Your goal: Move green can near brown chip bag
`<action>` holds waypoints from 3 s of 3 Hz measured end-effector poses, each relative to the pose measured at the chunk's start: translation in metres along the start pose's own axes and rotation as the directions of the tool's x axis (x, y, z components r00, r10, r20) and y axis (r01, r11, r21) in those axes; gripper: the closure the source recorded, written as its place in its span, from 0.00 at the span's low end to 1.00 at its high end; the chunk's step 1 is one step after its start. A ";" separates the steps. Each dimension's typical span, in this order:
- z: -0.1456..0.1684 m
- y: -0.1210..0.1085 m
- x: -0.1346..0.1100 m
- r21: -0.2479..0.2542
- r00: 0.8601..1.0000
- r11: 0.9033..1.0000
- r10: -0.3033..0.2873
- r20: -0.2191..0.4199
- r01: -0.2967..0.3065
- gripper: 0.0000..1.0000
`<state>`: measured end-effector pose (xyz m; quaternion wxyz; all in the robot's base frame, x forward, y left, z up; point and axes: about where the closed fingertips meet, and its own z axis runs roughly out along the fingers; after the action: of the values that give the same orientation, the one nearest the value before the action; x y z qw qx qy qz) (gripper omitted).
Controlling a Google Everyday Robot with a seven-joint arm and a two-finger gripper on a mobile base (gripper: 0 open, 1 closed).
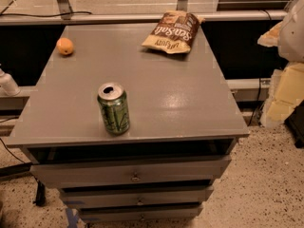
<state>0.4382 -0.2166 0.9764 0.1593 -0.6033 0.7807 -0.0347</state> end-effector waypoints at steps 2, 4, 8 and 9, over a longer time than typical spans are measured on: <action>0.012 0.002 -0.009 -0.020 0.996 0.999 0.027 0.082 -0.026 0.00; 0.089 0.015 -0.066 -0.095 0.878 0.995 0.078 0.473 -0.037 0.00; 0.117 0.033 -0.188 -0.186 0.547 0.982 0.143 0.825 0.023 0.00; 0.128 0.038 -0.223 -0.163 0.451 0.986 0.130 0.883 0.036 0.00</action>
Offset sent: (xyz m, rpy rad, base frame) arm 0.0180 0.0462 -0.0451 0.4162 0.0216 -0.0034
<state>0.4891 0.0239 0.8918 0.4966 -0.5208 0.5983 0.3524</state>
